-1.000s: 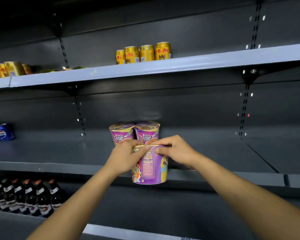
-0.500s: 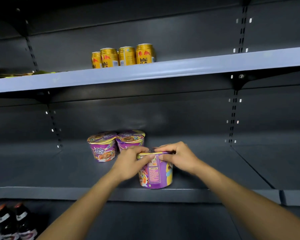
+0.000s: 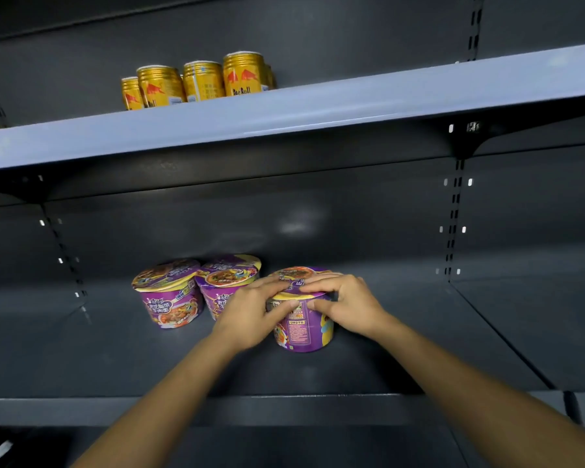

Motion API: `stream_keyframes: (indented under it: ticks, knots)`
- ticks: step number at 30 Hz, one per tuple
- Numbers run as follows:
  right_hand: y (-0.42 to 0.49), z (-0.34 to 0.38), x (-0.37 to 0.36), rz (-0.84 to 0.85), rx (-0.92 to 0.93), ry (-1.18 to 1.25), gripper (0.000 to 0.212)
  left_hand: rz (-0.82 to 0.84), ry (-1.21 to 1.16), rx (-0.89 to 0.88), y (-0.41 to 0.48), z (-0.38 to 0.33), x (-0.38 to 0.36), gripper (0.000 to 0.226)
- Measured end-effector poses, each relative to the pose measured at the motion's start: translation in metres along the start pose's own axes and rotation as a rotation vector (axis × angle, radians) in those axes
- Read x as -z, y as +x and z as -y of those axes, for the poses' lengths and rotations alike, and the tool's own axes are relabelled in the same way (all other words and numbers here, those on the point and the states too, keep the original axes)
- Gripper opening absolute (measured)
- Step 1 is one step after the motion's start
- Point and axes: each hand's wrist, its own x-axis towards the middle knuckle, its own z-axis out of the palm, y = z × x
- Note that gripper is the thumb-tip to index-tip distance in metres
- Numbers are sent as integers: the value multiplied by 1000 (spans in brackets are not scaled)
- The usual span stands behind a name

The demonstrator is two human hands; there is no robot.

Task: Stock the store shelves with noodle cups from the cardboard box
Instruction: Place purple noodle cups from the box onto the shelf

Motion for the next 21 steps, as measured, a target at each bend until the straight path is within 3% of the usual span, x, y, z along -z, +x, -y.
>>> stream_keyframes:
  ticks: [3, 9, 21]
  knots:
    - [8, -6, -1, 39, -1, -50, 34, 13, 50, 9, 7, 3, -5, 89]
    - [24, -11, -5, 58, 3, -96, 36, -47, 174, 38, 17, 12, -10, 58]
    - [49, -15, -9, 89, -40, -140, 37, -116, 352, 128, 33, 24, -4, 71]
